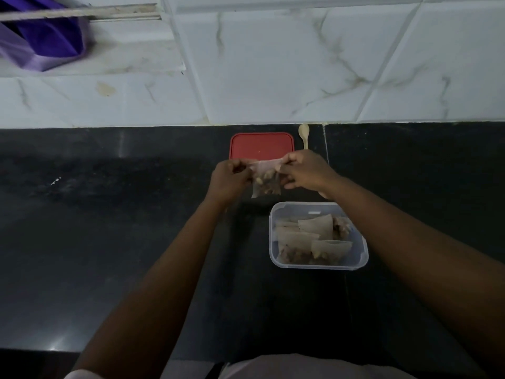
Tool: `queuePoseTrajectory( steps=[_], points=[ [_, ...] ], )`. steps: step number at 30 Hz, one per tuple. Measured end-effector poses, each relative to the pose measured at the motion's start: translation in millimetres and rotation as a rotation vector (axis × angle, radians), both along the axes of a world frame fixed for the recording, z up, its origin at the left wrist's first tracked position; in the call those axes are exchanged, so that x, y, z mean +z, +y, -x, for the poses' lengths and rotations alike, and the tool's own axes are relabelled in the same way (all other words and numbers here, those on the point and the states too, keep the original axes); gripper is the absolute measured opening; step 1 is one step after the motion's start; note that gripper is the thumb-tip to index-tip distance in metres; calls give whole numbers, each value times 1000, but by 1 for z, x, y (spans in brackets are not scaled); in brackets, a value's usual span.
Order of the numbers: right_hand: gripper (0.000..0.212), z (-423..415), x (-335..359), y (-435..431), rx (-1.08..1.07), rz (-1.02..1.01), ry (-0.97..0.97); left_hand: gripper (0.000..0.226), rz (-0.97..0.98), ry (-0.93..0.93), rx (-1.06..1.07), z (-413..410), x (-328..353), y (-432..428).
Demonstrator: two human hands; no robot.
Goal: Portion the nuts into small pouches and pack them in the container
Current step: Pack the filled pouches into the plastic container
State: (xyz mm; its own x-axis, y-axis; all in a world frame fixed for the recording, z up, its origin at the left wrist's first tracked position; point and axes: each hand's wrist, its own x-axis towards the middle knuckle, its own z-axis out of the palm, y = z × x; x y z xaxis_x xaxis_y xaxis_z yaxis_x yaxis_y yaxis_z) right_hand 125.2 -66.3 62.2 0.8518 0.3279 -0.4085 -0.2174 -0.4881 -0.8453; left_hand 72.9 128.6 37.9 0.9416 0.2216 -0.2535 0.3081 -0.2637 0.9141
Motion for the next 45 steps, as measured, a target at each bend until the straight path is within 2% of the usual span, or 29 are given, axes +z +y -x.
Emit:
queuePoseTrajectory(
  steps=[5, 9, 12, 18, 24, 29, 32, 37, 40, 42, 45],
  points=[
    [17, 26, 44, -40, -56, -56, -66, 15, 7, -145, -120, 14, 41, -27],
    [12, 60, 61, -75, -31, -91, -21, 19, 58, -145, -265, 42, 57, -53],
    [11, 83, 60, -93, 6, -89, 33, 18, 81, -96, -298, 64, 53, -65],
    [11, 113, 25, -107, 78, 58, 44, 10, -117, -27, -357, 95, 19, -75],
    [13, 122, 0, -102, 136, 237, -6, 14, -377, -18, -460, 104, 9, -85],
    [13, 119, -10, -92, 255, 465, -147, 16, -545, 10, -562, 93, 3, -96],
    [13, 119, -16, -88, 151, 542, -236, 25, -593, 21, -537, 88, -3, -101],
    [19, 124, -8, -90, 38, 454, -307, 31, -585, -99, -495, 91, -4, -94],
    [16, 129, -7, -91, 50, 430, -369, 22, -587, -195, -485, 94, -4, -89],
    [12, 130, -10, -89, 69, 444, -385, 16, -648, -188, -514, 93, -5, -89],
    [9, 127, -19, -87, 125, 542, -373, 19, -725, -143, -579, 90, -6, -92]
  ],
)
